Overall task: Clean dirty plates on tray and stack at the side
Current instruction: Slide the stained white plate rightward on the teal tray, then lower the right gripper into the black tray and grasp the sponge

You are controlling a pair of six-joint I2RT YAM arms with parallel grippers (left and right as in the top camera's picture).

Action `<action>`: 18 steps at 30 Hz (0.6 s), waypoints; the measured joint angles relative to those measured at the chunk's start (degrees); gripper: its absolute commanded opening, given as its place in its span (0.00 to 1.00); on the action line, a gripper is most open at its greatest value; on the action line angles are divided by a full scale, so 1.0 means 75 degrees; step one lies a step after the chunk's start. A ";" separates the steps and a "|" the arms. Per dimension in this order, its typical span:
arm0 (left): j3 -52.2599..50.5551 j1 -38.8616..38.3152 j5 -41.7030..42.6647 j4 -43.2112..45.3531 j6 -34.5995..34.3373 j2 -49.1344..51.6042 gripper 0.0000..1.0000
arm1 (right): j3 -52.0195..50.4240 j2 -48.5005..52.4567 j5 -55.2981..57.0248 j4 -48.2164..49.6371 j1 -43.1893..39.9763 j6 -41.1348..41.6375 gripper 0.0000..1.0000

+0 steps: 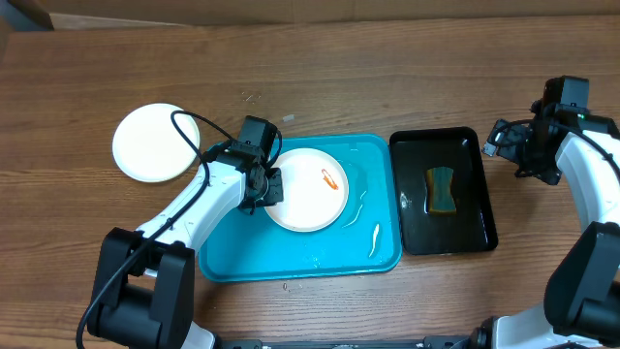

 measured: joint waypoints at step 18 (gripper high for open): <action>-0.0023 0.0000 -0.0283 0.0137 0.0000 0.0000 0.25 | 0.0000 0.0000 -0.2028 -0.0991 0.0350 -0.0455 0.75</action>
